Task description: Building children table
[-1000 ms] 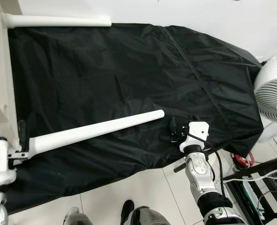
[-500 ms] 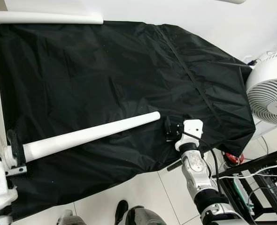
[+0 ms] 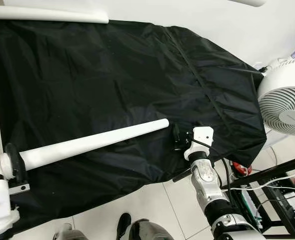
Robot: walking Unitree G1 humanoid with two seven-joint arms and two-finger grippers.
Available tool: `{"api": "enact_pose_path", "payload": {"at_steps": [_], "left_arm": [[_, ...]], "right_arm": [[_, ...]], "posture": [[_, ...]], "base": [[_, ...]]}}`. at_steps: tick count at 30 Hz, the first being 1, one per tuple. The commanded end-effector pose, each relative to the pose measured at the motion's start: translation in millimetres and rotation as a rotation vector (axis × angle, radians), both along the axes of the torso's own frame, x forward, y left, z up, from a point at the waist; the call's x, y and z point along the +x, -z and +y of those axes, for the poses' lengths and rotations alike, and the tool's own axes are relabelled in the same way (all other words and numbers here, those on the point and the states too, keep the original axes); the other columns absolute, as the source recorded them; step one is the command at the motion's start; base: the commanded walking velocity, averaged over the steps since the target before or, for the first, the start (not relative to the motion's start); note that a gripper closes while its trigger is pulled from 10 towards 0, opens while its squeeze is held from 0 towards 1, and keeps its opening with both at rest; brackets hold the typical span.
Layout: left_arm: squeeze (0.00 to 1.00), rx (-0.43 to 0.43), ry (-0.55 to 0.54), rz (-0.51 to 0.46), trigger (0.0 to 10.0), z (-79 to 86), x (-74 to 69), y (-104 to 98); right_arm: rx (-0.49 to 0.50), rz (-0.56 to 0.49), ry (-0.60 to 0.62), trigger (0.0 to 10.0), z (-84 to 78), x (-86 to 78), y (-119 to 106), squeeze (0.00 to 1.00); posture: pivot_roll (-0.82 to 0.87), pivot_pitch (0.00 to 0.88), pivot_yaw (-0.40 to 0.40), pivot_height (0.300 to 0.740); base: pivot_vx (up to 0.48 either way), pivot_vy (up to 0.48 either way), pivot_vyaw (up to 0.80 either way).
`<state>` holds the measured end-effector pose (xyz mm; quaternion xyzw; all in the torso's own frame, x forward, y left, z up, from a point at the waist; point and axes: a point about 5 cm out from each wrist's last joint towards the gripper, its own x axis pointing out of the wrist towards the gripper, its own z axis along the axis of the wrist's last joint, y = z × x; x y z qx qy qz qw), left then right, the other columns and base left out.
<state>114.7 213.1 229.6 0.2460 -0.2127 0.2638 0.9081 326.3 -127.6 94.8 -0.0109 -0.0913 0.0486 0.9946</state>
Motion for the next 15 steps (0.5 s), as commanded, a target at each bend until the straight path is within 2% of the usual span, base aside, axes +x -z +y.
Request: {"api": "enact_pose_path", "payload": {"at_steps": [1,5,7,10,15], "left_arm": [[0.0,0.014,-0.133,-0.127,10.0,4.8,-6.5,-14.4],[0.0,0.026,-0.138,-0.173,10.0,6.3,-4.7,-21.3],[0.0,0.074,-0.142,-0.282,10.0,7.4,-0.1,-36.8],[0.0,0.096,-0.134,-0.344,10.0,4.6,2.2,-44.4],[0.0,0.12,-0.116,-0.391,10.0,1.1,5.5,-51.8]], "right_arm": [[-0.031,0.101,-0.057,10.0,9.1,-5.1,18.9,0.0],[-0.03,0.1,-0.058,10.0,9.7,-3.8,17.9,0.0],[-0.029,0.097,-0.062,10.0,11.1,-2.3,16.6,0.0],[-0.028,0.096,-0.066,10.0,12.3,-1.6,16.0,0.0],[-0.028,0.096,-0.068,10.0,12.9,0.1,15.1,0.0]], "posture": [[0.45,0.217,-0.252,0.74],[0.45,0.214,-0.254,0.74],[0.45,0.21,-0.259,0.74],[0.45,0.207,-0.264,0.74],[0.46,0.204,-0.269,0.74]], "base": [[0.0,0.0,0.0],[0.0,0.0,0.0],[0.0,0.0,0.0],[0.0,0.0,0.0],[0.0,0.0,0.0]]}}
